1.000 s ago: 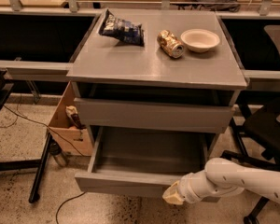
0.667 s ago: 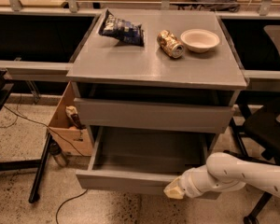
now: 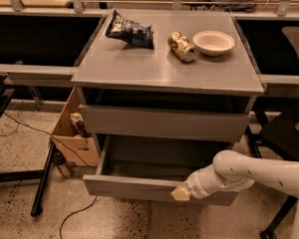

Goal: Close middle drawer

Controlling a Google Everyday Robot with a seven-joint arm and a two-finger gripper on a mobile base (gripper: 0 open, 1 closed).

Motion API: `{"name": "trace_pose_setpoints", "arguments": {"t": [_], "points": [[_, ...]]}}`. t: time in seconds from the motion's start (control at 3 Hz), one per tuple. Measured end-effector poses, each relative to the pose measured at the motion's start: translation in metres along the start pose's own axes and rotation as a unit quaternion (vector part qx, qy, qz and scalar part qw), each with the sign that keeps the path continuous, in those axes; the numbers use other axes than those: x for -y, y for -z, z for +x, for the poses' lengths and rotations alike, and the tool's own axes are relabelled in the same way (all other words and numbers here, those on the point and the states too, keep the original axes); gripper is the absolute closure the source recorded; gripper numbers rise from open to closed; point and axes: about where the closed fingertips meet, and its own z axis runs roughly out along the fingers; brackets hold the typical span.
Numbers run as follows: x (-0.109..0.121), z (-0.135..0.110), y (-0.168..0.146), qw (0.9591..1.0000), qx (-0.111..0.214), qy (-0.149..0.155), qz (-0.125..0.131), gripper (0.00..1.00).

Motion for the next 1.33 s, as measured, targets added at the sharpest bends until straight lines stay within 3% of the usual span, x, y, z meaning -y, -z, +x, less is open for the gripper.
{"name": "trace_pose_setpoints", "arguments": {"t": [0.33, 0.67, 1.0, 1.33], "points": [[0.005, -0.017, -0.006, 0.9994, -0.005, -0.032, 0.008, 1.00], [0.010, -0.030, -0.011, 0.9982, 0.022, -0.057, 0.003, 1.00], [0.016, -0.037, -0.011, 0.9938, 0.074, -0.084, -0.001, 1.00], [0.025, -0.044, -0.003, 0.9864, 0.125, -0.106, 0.005, 1.00]]}}
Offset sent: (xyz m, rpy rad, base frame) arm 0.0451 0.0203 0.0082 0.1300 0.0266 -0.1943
